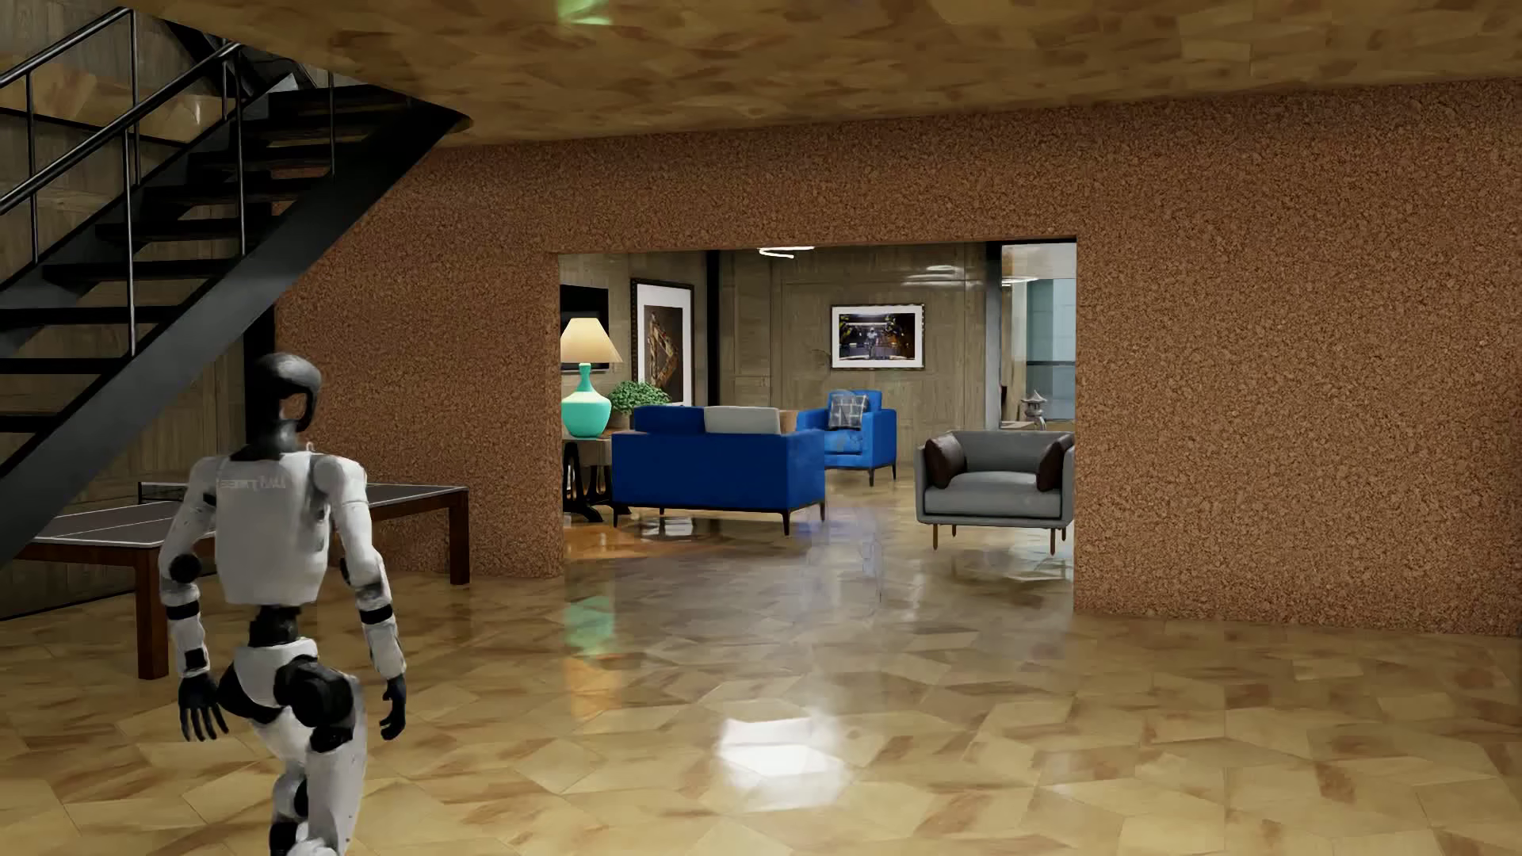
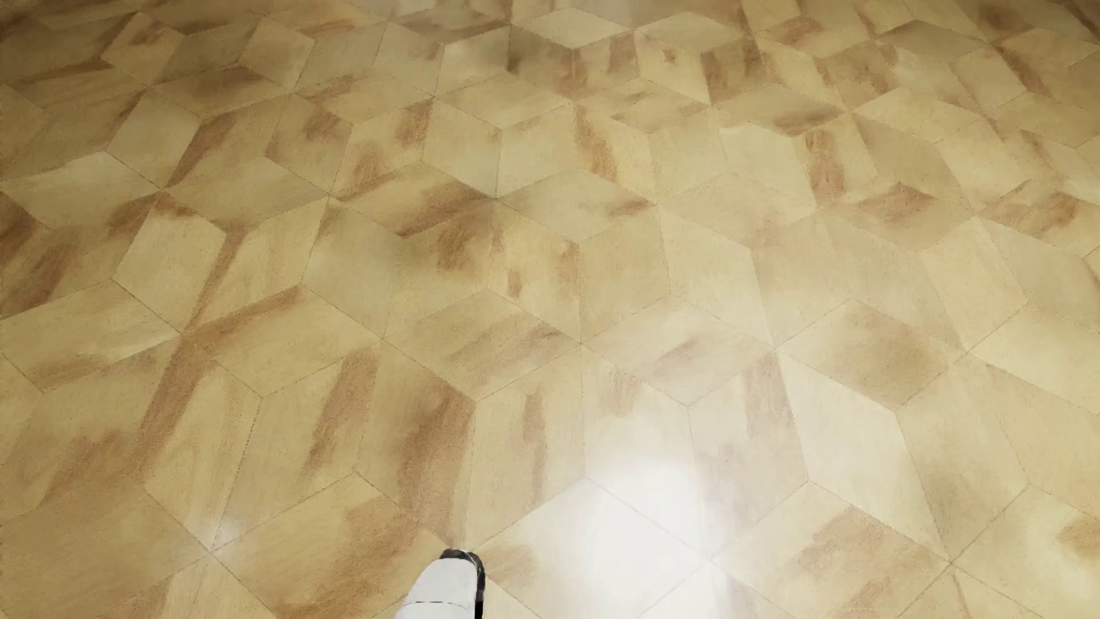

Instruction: Walk to the dark gray armchair

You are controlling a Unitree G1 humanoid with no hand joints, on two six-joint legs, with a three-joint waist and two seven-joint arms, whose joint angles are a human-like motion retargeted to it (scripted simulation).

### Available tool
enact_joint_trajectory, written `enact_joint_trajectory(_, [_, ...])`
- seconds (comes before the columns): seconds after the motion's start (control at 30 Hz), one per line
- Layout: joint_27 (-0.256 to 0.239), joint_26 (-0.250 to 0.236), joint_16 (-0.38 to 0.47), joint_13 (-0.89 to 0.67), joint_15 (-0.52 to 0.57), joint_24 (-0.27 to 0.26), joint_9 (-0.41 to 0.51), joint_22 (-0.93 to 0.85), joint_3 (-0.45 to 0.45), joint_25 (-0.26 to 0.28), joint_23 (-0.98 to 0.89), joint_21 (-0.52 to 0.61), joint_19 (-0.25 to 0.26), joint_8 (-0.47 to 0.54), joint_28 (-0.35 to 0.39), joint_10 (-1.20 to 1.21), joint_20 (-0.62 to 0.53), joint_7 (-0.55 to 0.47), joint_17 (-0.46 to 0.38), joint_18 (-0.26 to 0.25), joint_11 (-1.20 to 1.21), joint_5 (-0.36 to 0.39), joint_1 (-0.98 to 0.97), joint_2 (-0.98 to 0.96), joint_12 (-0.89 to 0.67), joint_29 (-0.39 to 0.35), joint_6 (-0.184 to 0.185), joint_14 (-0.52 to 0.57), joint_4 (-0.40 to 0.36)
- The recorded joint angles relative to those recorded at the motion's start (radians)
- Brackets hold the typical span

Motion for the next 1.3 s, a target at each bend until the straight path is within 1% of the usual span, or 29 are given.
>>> enact_joint_trajectory(0.1, [0.0, 0.0, 0.003, -0.041, 0.006, 0.0, -0.01, 0.113, 0.03, 0.0, -0.025, -0.008, 0.0, 0.0, 0.0, -0.088, -0.058, 0.0, 0.018, 0.0, -0.009, -0.029, -0.008, 0.053, 0.018, 0.0, -0.015, -0.01, 0.006])
enact_joint_trajectory(0.17, [0.0, 0.0, 0.003, -0.028, 0.091, 0.0, -0.025, 0.154, 0.048, 0.0, -0.071, -0.022, 0.0, 0.0, 0.0, -0.011, -0.068, 0.0, 0.024, 0.0, -0.011, -0.053, -0.034, 0.08, 0.036, 0.0, -0.021, 0.008, 0.014])
enact_joint_trajectory(0.2, [0.0, 0.0, 0.003, -0.002, 0.188, 0.0, -0.026, 0.169, 0.033, 0.0, -0.094, -0.057, 0.0, 0.0, 0.0, 0.052, -0.071, 0.0, 0.034, 0.0, -0.002, -0.066, -0.047, 0.092, 0.041, 0.0, -0.033, 0.012, 0.005])
enact_joint_trajectory(0.23, [0.0, 0.0, 0.006, 0.034, 0.333, 0.0, -0.032, 0.174, 0.017, 0.0, -0.106, -0.096, 0.0, 0.0, 0.0, 0.1, -0.072, 0.0, 0.047, 0.0, 0.048, -0.078, -0.043, 0.071, 0.039, 0.0, -0.048, 0.006, -0.005])
enact_joint_trajectory(0.3, [0.0, 0.0, 0.013, 0.088, 0.625, 0.0, -0.054, 0.157, -0.024, 0.0, -0.09, -0.104, 0.0, 0.0, 0.0, 0.137, -0.025, 0.0, 0.054, 0.0, 0.295, -0.107, 0.028, -0.065, 0.03, 0.0, -0.067, -0.058, -0.023])
enact_joint_trajectory(0.33, [0.0, 0.0, 0.035, 0.136, 0.72, 0.0, -0.024, 0.098, -0.061, 0.0, -0.146, -0.106, 0.0, 0.0, 0.0, 0.114, -0.057, 0.0, 0.039, 0.0, 0.474, -0.116, 0.113, -0.126, 0.018, 0.0, -0.082, -0.083, -0.069])
enact_joint_trajectory(0.37, [0.0, 0.0, 0.048, 0.158, 0.738, 0.0, -0.015, 0.063, -0.089, 0.0, -0.156, -0.097, 0.0, 0.0, 0.0, 0.102, -0.033, 0.0, 0.034, 0.0, 0.641, -0.104, 0.179, -0.206, -0.002, 0.0, -0.085, -0.106, -0.078])
enact_joint_trajectory(0.4, [0.0, 0.0, 0.063, 0.169, 0.696, 0.0, -0.012, 0.03, -0.127, 0.0, -0.153, -0.083, 0.0, 0.0, 0.0, 0.073, -0.012, 0.0, 0.03, 0.0, 0.776, -0.092, 0.231, -0.293, -0.033, 0.0, -0.085, -0.123, -0.095])
enact_joint_trajectory(0.43, [0.0, 0.0, 0.073, 0.184, 0.657, 0.0, -0.007, -0.005, -0.173, 0.0, -0.144, -0.065, 0.0, 0.0, 0.0, 0.043, 0.026, 0.0, 0.027, 0.0, 0.831, -0.069, 0.296, -0.355, -0.058, 0.0, -0.079, -0.131, -0.102])
enact_joint_trajectory(0.5, [0.0, 0.0, 0.089, 0.212, 0.608, 0.0, -0.006, -0.084, -0.244, 0.0, -0.134, -0.041, 0.0, 0.0, 0.0, 0.004, 0.095, 0.0, 0.02, 0.0, 0.797, -0.036, 0.402, -0.489, -0.115, 0.0, -0.07, -0.15, -0.099])
enact_joint_trajectory(0.57, [0.0, 0.0, 0.101, 0.232, 0.646, 0.0, 0.003, -0.155, -0.293, 0.0, -0.13, -0.012, 0.0, 0.0, 0.0, -0.033, 0.137, 0.0, 0.016, 0.0, 0.57, -0.023, 0.515, -0.575, -0.176, 0.0, -0.062, -0.181, -0.097])
enact_joint_trajectory(0.63, [0.0, 0.0, 0.104, 0.239, 0.672, 0.0, 0.003, -0.19, -0.31, 0.0, -0.108, 0.012, 0.0, 0.0, 0.0, -0.061, 0.155, 0.0, 0.026, 0.0, 0.236, -0.024, 0.617, -0.602, -0.244, 0.0, -0.061, -0.229, -0.096])
enact_joint_trajectory(0.67, [0.0, 0.0, 0.099, 0.237, 0.578, 0.0, -0.001, -0.199, -0.308, 0.0, -0.095, 0.022, 0.0, 0.0, 0.0, -0.07, 0.161, 0.0, 0.035, 0.0, 0.082, -0.032, 0.663, -0.599, -0.272, 0.0, -0.067, -0.256, -0.103])
enact_joint_trajectory(0.7, [0.0, 0.0, 0.094, 0.232, 0.387, 0.0, 0.0, -0.211, -0.304, 0.0, -0.089, 0.037, 0.0, 0.0, 0.0, -0.081, 0.161, 0.0, 0.042, 0.0, 0.012, -0.037, 0.718, -0.579, -0.294, 0.0, -0.073, -0.284, -0.111])
enact_joint_trajectory(0.73, [0.0, 0.0, 0.086, 0.225, 0.289, 0.0, 0.001, -0.224, -0.306, 0.0, -0.091, 0.052, 0.0, 0.0, 0.0, -0.088, 0.157, 0.0, 0.043, 0.0, -0.08, -0.036, 0.76, -0.564, -0.306, 0.0, -0.072, -0.306, -0.114])
enact_joint_trajectory(0.77, [0.0, 0.0, 0.075, 0.214, 0.292, 0.0, 0.001, -0.24, -0.31, 0.0, -0.095, 0.065, 0.0, 0.0, 0.0, -0.087, 0.152, 0.0, 0.042, 0.0, -0.184, -0.043, 0.791, -0.565, -0.309, 0.0, -0.073, -0.313, -0.116])
enact_joint_trajectory(0.8, [0.0, 0.0, 0.067, 0.2, 0.274, 0.0, -0.001, -0.258, -0.317, 0.0, -0.1, 0.064, 0.0, 0.0, 0.0, -0.066, 0.146, 0.0, 0.041, 0.0, -0.019, -0.037, 0.803, -0.581, -0.299, 0.0, -0.061, -0.3, -0.094])
enact_joint_trajectory(0.83, [0.0, 0.0, 0.061, 0.183, 0.362, 0.0, -0.013, -0.272, -0.325, 0.0, -0.099, 0.075, 0.0, 0.0, 0.0, -0.041, 0.134, 0.0, 0.037, 0.0, -0.03, -0.027, 0.798, -0.597, -0.277, 0.0, -0.048, -0.259, -0.075])
enact_joint_trajectory(0.87, [0.0, 0.0, 0.054, 0.164, 0.531, 0.0, -0.021, -0.273, -0.323, 0.0, -0.092, 0.076, 0.0, 0.0, 0.0, -0.007, 0.117, 0.0, 0.034, 0.0, -0.023, -0.015, 0.798, -0.605, -0.242, 0.0, -0.036, -0.184, -0.057])
enact_joint_trajectory(0.9, [0.0, 0.0, 0.044, 0.136, 0.664, 0.0, -0.016, -0.263, -0.302, 0.0, -0.069, 0.098, 0.0, 0.0, 0.0, 0.07, 0.094, 0.0, 0.031, 0.0, 0.013, 0.02, 0.784, -0.606, -0.198, 0.0, -0.012, -0.075, -0.029])
enact_joint_trajectory(0.93, [0.0, 0.0, 0.028, 0.089, 0.677, 0.0, -0.041, -0.189, -0.281, 0.0, -0.012, 0.07, 0.0, 0.0, 0.0, 0.197, 0.054, 0.0, 0.036, 0.0, 0.061, 0.011, 0.692, -0.623, -0.186, 0.0, -0.001, 0.039, -0.018])
enact_joint_trajectory(0.97, [0.0, 0.0, 0.025, 0.046, 0.635, 0.0, -0.041, -0.135, -0.265, 0.0, 0.009, 0.072, 0.0, 0.0, 0.0, 0.38, 0.004, 0.0, 0.03, 0.0, 0.081, 0.037, 0.586, -0.592, -0.16, 0.0, 0.019, 0.123, 0.017])
enact_joint_trajectory(1.0, [0.0, 0.0, 0.023, 0.008, 0.583, 0.0, -0.038, -0.075, -0.238, 0.0, 0.012, 0.061, 0.0, 0.0, 0.0, 0.552, -0.062, 0.0, 0.022, 0.0, 0.081, 0.06, 0.487, -0.538, -0.145, 0.0, 0.032, 0.133, 0.032])
enact_joint_trajectory(1.03, [0.0, 0.0, 0.019, -0.029, 0.533, 0.0, -0.029, -0.016, -0.202, 0.0, 0.008, 0.039, 0.0, 0.0, 0.0, 0.71, -0.107, 0.0, 0.013, 0.0, 0.071, 0.077, 0.402, -0.477, -0.138, 0.0, 0.036, 0.031, 0.039])
enact_joint_trajectory(1.07, [0.0, 0.0, 0.018, -0.06, 0.479, 0.0, -0.024, 0.024, -0.161, 0.0, 0.0, 0.018, 0.0, 0.0, 0.0, 0.807, -0.131, 0.0, 0.001, 0.0, 0.058, 0.082, 0.326, -0.413, -0.121, 0.0, 0.03, -0.089, 0.032])
enact_joint_trajectory(1.1, [0.0, 0.0, 0.017, -0.091, 0.409, 0.0, -0.024, 0.057, -0.119, 0.0, -0.002, -0.009, 0.0, 0.0, 0.0, 0.844, -0.131, 0.0, -0.006, 0.0, 0.035, 0.082, 0.251, -0.345, -0.094, 0.0, 0.022, -0.146, 0.019])
enact_joint_trajectory(1.13, [0.0, 0.0, 0.02, -0.119, 0.333, 0.0, -0.023, 0.079, -0.071, 0.0, -0.01, -0.035, 0.0, 0.0, 0.0, 0.823, -0.121, 0.0, -0.014, 0.0, 0.007, 0.083, 0.192, -0.267, -0.065, 0.0, 0.014, -0.151, 0.011])
enact_joint_trajectory(1.2, [0.0, 0.0, 0.031, -0.165, 0.19, 0.0, -0.024, 0.083, 0.012, 0.0, -0.054, -0.084, 0.0, 0.0, 0.0, 0.646, -0.092, 0.0, -0.04, 0.0, -0.022, 0.063, 0.098, -0.141, -0.008, 0.0, -0.004, -0.094, -0.007])
enact_joint_trajectory(1.3, [0.0, 0.0, 0.04, -0.226, 0.052, 0.0, -0.041, 0.069, 0.069, 0.0, -0.137, -0.141, 0.0, 0.0, 0.0, 0.156, -0.099, 0.0, -0.07, 0.0, -0.03, 0.048, 0.033, -0.023, 0.039, 0.0, -0.013, 0.013, -0.016])
